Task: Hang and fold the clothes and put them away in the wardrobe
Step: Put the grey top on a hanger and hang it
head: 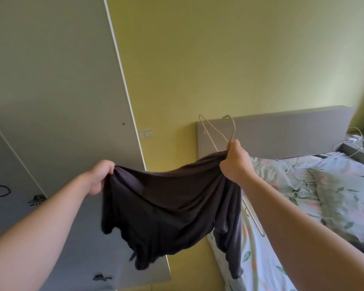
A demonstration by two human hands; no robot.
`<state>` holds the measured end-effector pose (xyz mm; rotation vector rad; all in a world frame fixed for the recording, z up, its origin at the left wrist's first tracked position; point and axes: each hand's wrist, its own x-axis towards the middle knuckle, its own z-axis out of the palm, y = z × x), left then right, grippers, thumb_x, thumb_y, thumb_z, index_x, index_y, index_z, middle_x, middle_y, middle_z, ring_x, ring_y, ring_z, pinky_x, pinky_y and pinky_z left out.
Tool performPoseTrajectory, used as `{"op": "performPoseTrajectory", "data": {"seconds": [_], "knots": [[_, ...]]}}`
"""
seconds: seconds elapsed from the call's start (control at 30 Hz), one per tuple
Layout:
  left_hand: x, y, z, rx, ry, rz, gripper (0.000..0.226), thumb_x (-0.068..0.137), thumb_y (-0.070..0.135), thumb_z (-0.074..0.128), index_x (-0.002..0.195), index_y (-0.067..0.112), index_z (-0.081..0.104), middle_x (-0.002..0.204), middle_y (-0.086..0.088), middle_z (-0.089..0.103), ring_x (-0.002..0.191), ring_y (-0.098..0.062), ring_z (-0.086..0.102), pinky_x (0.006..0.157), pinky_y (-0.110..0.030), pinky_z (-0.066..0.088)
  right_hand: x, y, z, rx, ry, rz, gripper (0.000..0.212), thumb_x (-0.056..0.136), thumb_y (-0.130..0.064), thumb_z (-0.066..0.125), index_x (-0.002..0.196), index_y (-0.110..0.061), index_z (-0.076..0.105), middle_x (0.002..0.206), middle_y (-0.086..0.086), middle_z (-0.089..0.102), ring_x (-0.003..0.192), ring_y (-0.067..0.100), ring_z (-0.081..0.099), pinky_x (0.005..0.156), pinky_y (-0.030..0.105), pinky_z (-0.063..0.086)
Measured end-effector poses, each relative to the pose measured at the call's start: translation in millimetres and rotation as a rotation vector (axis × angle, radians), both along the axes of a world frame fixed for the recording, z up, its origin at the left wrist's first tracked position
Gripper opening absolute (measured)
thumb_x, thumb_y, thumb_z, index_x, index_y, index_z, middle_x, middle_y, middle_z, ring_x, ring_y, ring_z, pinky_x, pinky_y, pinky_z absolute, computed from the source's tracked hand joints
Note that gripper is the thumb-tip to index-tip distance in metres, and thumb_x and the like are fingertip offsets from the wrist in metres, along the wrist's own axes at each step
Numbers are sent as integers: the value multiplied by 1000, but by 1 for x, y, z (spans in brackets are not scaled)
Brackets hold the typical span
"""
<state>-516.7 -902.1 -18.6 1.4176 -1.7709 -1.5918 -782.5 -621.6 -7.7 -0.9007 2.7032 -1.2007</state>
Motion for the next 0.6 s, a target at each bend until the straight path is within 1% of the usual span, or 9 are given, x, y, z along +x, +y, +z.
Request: {"op": "performPoseTrajectory", "data": {"seconds": [0.07,0.1,0.17,0.2,0.23,0.3,0.4,0.47,0.6], "knots": [[2,-9,4,-67,60,1,9,74,7,62,67,10,57,64,-11,63,56,-27,58,57,-27,44,-4,-1,1,-48,25,-46,23,82,-3,52,95,-18,40,85,0,53,71,17,49,53,31,35],[3,-15,7,-199,44,1,5,78,6,70,74,9,67,74,-12,71,62,-27,65,63,-30,50,-6,-2,2,-70,26,-59,20,85,-8,56,94,-18,41,85,-1,53,70,16,49,52,30,34],[2,-20,12,-492,-44,104,8,82,17,74,80,9,72,82,-11,73,80,-30,69,70,-38,51,-9,-5,4,-99,23,-77,21,89,-19,62,96,-17,42,84,-2,52,69,15,49,52,30,33],[0,-20,15,-566,-78,206,17,86,24,67,81,8,71,84,-12,71,88,-34,68,71,-40,47,-9,-6,5,-106,20,-83,23,90,-24,64,97,-17,43,84,-3,52,69,15,49,52,30,34],[-3,-20,19,-555,-77,309,26,89,28,58,87,5,70,92,-16,70,94,-38,66,72,-39,44,-9,-8,6,-110,16,-85,25,91,-29,64,98,-16,43,84,-2,52,70,17,49,54,32,37],[-11,-18,26,-447,-76,439,44,96,34,43,108,-2,65,116,-23,65,102,-39,61,77,-39,43,-8,-12,6,-110,3,-82,28,91,-33,65,98,-16,43,85,-2,52,73,21,52,62,36,43],[-20,-14,39,-340,-46,392,55,100,37,31,131,0,57,136,-21,57,117,-38,57,95,-43,49,-5,-17,5,-104,-5,-84,26,91,-31,64,98,-16,43,85,-2,51,77,25,54,68,38,46],[-24,-10,45,-279,21,351,57,100,37,28,140,5,52,141,-18,54,121,-37,56,104,-49,48,-5,-19,4,-107,-5,-87,23,92,-29,62,100,-16,44,84,-2,51,75,23,53,64,36,43],[-28,-8,51,-171,154,308,54,100,37,29,142,12,50,135,-13,57,116,-34,58,103,-50,49,-4,-22,3,-102,5,-93,23,92,-29,61,103,-15,46,82,-4,51,70,18,50,58,32,37]]}}
